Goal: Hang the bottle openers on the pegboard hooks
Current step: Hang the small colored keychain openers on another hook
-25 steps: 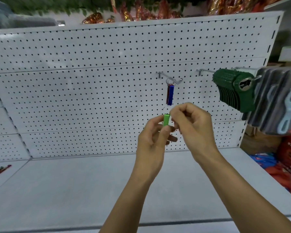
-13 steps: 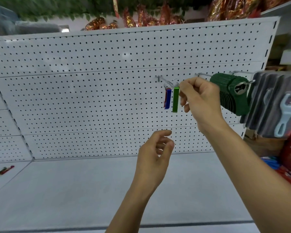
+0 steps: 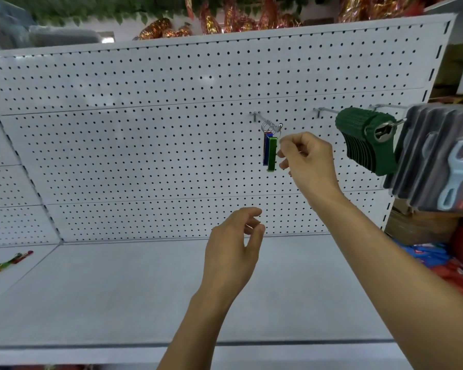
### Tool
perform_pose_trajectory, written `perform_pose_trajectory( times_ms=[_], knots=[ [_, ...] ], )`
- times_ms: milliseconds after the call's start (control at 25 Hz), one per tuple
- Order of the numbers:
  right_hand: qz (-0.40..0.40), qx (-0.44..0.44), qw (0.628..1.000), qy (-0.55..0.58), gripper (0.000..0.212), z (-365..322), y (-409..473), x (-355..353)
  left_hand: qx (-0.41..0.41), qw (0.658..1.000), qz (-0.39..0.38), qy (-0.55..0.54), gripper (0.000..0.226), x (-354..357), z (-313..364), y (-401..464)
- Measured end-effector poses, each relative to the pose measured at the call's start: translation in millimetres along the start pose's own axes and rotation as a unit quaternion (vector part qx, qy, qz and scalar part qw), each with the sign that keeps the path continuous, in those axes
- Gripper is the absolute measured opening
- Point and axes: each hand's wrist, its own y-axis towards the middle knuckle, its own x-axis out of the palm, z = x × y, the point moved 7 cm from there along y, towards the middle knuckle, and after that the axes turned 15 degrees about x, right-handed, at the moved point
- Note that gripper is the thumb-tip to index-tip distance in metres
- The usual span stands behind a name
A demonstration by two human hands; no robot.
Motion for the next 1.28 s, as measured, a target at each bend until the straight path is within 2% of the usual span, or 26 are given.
perform_pose_trajectory(
  times_ms=[80, 320, 560, 720, 960, 1280],
  knots=[
    [-0.012, -0.011, 0.999, -0.04, 0.013, 13.0, -19.7, -2.0, 0.016, 0.999, 0.005, 0.036, 0.027, -2.4, 0.5, -8.8],
    [-0.09, -0.048, 0.971, -0.218, 0.039, 85.1, -116.0, 13.8, 0.033, 0.99, -0.004, 0.134, 0.046, -1.1, -11.8, -69.0],
    [-0.156, -0.051, 0.934, -0.318, 0.045, 146.2, -198.0, 48.0, -0.044, 0.983, -0.045, 0.17, 0.053, -6.5, -59.1, -157.0],
    [-0.208, -0.034, 0.908, -0.361, 0.046, 175.4, -240.2, 92.5, -0.117, 0.974, -0.062, 0.182, 0.054, -34.5, -100.7, -210.2],
    [-0.248, -0.038, 0.884, -0.394, 0.044, 185.3, -282.0, 194.3, -0.154, 0.96, -0.076, 0.223, 0.047, -117.9, -169.1, -254.1],
    [-0.264, -0.028, 0.887, -0.379, 0.038, 171.1, -339.8, 383.2, -0.187, 0.952, -0.097, 0.223, 0.043, -269.4, -292.5, -297.1]
  ],
)
